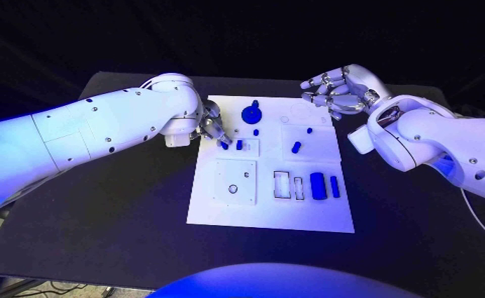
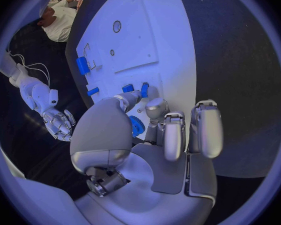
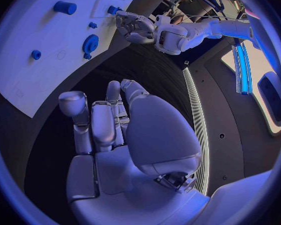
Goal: Assemble the parts on the task board
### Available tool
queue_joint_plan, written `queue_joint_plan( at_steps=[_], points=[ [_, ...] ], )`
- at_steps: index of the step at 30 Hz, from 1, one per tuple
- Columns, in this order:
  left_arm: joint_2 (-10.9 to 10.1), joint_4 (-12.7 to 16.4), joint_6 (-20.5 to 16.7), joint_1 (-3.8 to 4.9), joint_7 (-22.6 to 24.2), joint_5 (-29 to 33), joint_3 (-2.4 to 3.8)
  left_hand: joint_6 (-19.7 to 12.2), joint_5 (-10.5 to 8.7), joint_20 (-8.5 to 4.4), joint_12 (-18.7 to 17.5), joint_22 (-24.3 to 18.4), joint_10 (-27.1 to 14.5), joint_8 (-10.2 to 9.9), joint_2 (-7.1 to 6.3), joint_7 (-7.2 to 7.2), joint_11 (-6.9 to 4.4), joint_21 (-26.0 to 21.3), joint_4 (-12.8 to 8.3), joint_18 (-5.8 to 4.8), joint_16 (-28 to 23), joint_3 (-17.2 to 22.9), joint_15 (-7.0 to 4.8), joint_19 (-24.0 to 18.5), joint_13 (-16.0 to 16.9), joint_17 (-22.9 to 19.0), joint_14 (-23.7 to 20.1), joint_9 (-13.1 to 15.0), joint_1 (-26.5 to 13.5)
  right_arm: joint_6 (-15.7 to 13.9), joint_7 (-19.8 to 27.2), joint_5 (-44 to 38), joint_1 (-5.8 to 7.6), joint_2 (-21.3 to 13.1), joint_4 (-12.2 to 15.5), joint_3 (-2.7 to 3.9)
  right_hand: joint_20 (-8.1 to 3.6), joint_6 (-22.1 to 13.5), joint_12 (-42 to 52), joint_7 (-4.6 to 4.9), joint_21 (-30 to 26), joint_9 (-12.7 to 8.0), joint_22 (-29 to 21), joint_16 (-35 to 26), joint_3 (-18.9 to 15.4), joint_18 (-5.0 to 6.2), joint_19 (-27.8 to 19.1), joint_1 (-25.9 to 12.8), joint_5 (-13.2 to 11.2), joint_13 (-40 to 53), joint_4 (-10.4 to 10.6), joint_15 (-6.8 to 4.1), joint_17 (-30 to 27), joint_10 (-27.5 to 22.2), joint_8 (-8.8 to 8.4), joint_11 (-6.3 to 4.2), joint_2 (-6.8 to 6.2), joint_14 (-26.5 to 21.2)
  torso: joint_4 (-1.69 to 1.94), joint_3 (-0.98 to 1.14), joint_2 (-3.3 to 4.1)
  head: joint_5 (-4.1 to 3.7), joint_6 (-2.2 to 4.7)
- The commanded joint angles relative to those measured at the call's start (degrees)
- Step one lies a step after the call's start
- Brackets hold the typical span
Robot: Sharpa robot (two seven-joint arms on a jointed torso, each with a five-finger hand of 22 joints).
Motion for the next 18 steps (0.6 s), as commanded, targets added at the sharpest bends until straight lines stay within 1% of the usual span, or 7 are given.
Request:
queue_joint_plan(
  at_steps=[1,3,11,14,18],
  points=[
    [0.15,-0.06,2.75,-0.73,-1.82,0.20,-0.50,0.53,-0.38,-0.41,0.42,7.78,0.65,0.23,0.06,-0.04,-0.06,0.39,0.26,-1.05,0.14,-0.94,-0.51,2.84,0.31,15.06,6.02,-0.02,-0.80,0.32,0.50,-0.27,-0.04,0.03,0.08,0.00,-0.06,0.02,-0.09,0.37,-0.39,-0.07,-0.06,-0.31,0.46,0.98,-0.50,-0.52,0.20,-0.05,0.02,-0.03,-0.06,-0.38,-0.16,-0.07,-0.05,0.58,0.00,0.00,-0.01,-0.08,-0.05],
    [0.16,-0.06,2.81,-0.73,-1.87,0.20,-0.50,0.65,-0.39,-0.45,0.55,7.90,0.78,0.29,0.07,-0.08,-0.10,0.51,0.43,-1.08,0.14,-1.39,-0.54,2.90,0.45,15.06,6.02,-0.02,-0.97,0.36,0.47,-0.27,-0.04,0.03,0.09,0.00,-0.06,0.02,-0.09,0.37,-0.39,-0.07,-0.06,-0.31,0.46,0.98,-0.50,-0.52,0.20,-0.05,0.02,-0.03,-0.06,-0.38,-0.16,-0.07,-0.05,0.58,0.01,-0.02,0.02,-0.17,-0.04],
    [0.25,-0.01,2.97,-0.74,-1.85,0.20,-0.50,1.01,-0.40,-0.55,0.79,8.24,1.06,0.45,-0.06,-0.23,-0.22,0.82,0.90,-1.16,0.14,-3.04,-0.64,3.05,0.63,15.06,6.02,-0.03,-1.39,0.55,0.39,-0.28,-0.05,0.09,0.09,0.00,-0.06,0.02,-0.09,0.37,-0.39,-0.07,-0.06,-0.31,0.46,0.98,-0.50,-0.52,0.20,-0.05,0.02,-0.03,-0.06,-0.38,-0.16,-0.07,-0.05,0.58,0.06,-0.05,-0.04,-0.07,-0.15],
    [0.28,-0.02,2.97,-0.74,-1.85,0.20,-0.49,1.32,-0.39,-0.60,1.04,8.51,1.33,0.60,-0.13,-0.36,-0.32,1.09,1.11,-1.24,0.14,-4.08,-0.72,3.18,0.89,15.06,6.02,-0.01,-1.50,0.58,0.38,-0.28,-0.05,0.12,0.07,0.00,-0.06,0.02,-0.09,0.37,-0.39,-0.07,-0.06,-0.31,0.46,0.98,-0.50,-0.52,0.20,-0.05,0.02,-0.03,-0.06,-0.38,-0.16,-0.07,-0.05,0.58,0.02,-0.01,-0.04,-0.06,-0.10],
    [0.30,-0.05,2.88,-0.75,-1.82,0.20,-0.49,1.47,-0.39,-0.66,1.12,8.64,1.46,0.65,-0.16,-0.41,-0.38,1.19,1.47,-1.27,0.14,-5.21,-0.78,3.24,0.95,15.06,6.02,-0.03,-1.71,0.60,0.37,-0.28,-0.05,0.14,0.06,0.00,-0.06,0.02,-0.04,0.36,-0.37,-0.07,0.02,-0.26,0.61,0.97,-0.45,-0.58,0.25,-0.10,0.08,-0.03,0.02,-0.38,-0.16,-0.07,-0.06,0.60,0.02,-0.02,-0.03,-0.05,-0.11]
  ],
)
